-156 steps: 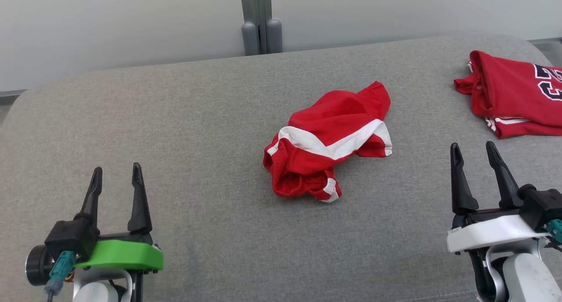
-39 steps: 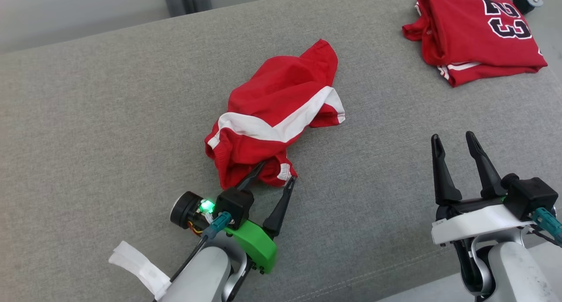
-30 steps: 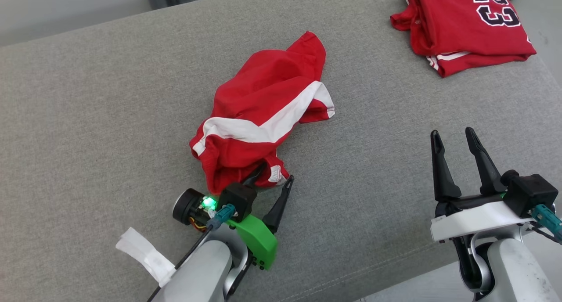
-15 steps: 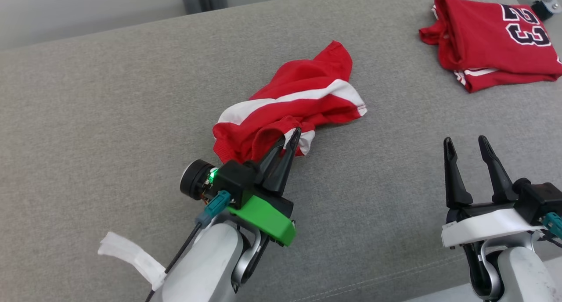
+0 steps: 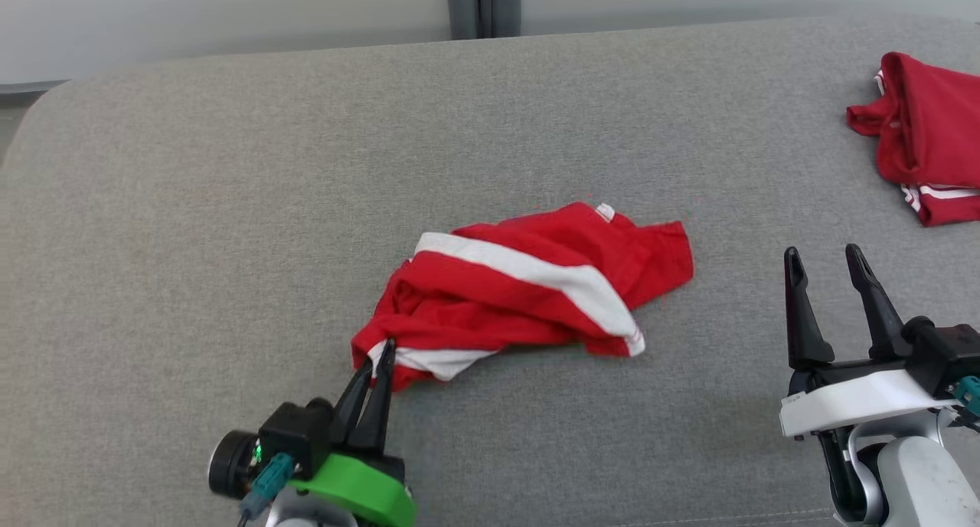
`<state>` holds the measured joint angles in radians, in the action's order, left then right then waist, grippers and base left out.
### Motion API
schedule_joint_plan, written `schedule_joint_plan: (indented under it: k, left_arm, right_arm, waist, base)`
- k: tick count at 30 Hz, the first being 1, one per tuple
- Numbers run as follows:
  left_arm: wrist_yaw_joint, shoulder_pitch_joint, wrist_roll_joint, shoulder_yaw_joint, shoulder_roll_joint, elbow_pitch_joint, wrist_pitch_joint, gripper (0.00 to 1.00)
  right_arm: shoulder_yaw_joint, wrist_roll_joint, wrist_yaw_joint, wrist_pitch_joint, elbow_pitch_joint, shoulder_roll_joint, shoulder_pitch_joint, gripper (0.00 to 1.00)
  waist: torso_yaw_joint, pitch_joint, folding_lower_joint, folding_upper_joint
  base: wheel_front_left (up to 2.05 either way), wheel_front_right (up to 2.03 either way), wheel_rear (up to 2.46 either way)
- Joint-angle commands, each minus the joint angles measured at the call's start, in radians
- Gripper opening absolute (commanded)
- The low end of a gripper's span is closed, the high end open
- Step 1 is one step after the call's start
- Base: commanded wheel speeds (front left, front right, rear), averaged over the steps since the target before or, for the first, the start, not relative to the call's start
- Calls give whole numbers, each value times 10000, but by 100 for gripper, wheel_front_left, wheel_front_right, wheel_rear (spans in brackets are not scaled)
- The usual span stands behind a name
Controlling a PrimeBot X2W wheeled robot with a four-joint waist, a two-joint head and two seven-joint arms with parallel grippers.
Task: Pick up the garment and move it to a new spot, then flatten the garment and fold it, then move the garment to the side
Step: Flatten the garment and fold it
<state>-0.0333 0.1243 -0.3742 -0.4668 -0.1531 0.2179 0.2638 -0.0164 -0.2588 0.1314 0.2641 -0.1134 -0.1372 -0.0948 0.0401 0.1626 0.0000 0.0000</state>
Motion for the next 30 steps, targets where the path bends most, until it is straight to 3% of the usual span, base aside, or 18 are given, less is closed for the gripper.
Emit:
schedule_joint_plan:
  k: [1,5,6,7,20,30]
  left_arm:
    - [-92,-303,-26,197,-123,87,3,0]
    - [40,-711,-149,581,-20,567,1,0]
    - [104,-756,-97,606,17,721,1,44]
    - [142,-740,-49,651,67,785,3,100]
    - [343,-729,888,2460,605,-343,3,100]
    - [625,-851,1402,3837,922,-797,1,100]
  right_arm:
    - [6,62,-18,-1,-14,-46,10,100]
    - [-8,14,-18,-1,-76,-107,92,100]
    - [-14,1,-18,-1,-99,-119,124,100]
    - [-6,-5,-18,-1,-123,-125,148,100]
    - [514,33,-18,-1,-263,-2,357,100]
    - [2574,-349,-18,-1,-889,172,458,100]
  waist:
    - [211,-61,0,0]
    - [281,-75,0,0]
    - [297,-110,0,0]
    - [307,-148,0,0]
    - [394,-758,0,0]
    - [521,-837,0,0]
  base:
    - [0,0,0]
    - [0,0,0]
    - [0,0,0]
    - [0,0,0]
    - [0,0,0]
    - [0,0,0]
